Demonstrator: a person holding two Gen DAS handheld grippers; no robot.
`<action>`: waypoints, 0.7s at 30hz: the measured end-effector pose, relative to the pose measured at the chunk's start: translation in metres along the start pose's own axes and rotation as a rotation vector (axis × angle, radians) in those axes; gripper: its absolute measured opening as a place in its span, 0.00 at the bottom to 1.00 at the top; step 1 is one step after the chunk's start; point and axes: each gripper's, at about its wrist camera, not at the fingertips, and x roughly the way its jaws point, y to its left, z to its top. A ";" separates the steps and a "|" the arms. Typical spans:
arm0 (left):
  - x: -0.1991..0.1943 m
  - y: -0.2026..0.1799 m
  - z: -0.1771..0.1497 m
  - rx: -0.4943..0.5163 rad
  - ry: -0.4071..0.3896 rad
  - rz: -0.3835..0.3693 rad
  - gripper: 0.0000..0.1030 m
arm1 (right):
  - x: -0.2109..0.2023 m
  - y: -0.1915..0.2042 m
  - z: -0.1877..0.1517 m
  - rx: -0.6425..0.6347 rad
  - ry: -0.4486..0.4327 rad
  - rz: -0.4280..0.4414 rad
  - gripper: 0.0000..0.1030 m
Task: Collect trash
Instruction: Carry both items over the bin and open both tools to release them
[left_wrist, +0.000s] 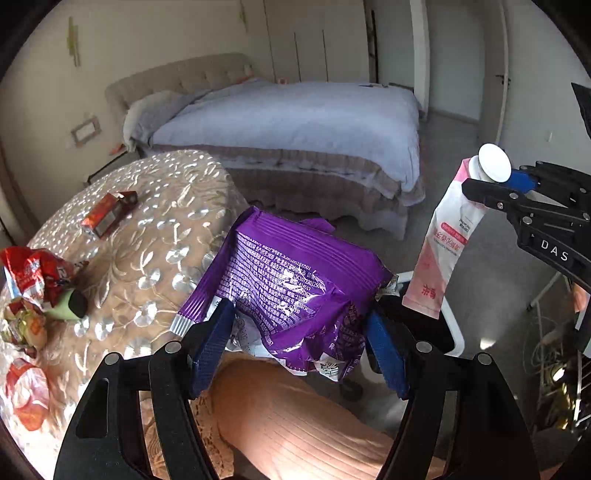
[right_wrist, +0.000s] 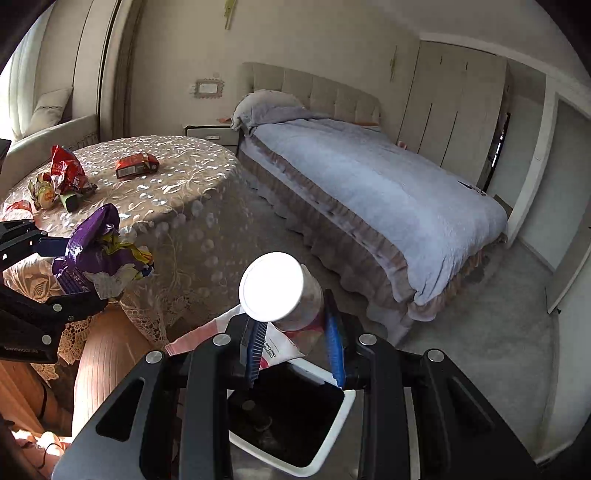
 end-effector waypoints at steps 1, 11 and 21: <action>0.011 -0.008 0.002 0.021 0.020 -0.019 0.68 | 0.004 -0.004 -0.005 -0.004 0.015 -0.012 0.30; 0.114 -0.068 -0.006 0.171 0.232 -0.169 0.68 | 0.055 -0.037 -0.054 -0.011 0.155 -0.062 0.30; 0.174 -0.108 -0.024 0.253 0.385 -0.295 0.96 | 0.094 -0.048 -0.112 -0.051 0.302 0.052 0.70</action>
